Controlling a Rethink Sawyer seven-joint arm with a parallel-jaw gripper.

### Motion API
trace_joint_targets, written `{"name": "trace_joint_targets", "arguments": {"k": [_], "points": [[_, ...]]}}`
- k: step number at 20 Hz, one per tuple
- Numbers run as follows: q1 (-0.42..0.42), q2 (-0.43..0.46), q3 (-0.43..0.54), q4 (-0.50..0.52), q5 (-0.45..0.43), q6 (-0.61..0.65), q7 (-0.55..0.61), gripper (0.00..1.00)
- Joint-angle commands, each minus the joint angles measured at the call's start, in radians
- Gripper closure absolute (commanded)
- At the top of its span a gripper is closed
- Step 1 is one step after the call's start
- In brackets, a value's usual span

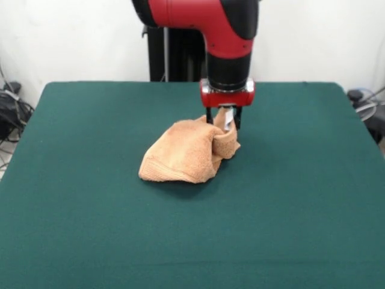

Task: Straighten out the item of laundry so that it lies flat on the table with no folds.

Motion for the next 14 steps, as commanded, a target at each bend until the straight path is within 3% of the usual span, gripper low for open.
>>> {"name": "trace_joint_targets", "arguments": {"k": [1,8,9,14], "points": [[0.007,0.131,0.119,-0.112,-0.061,-0.069,0.036,0.00],[0.016,0.125,0.132,-0.114,-0.073,-0.055,0.053,0.00],[0.014,0.118,0.133,-0.112,-0.072,-0.037,0.050,1.00],[0.010,0.101,0.140,-0.113,-0.050,0.051,0.036,1.00]]}}
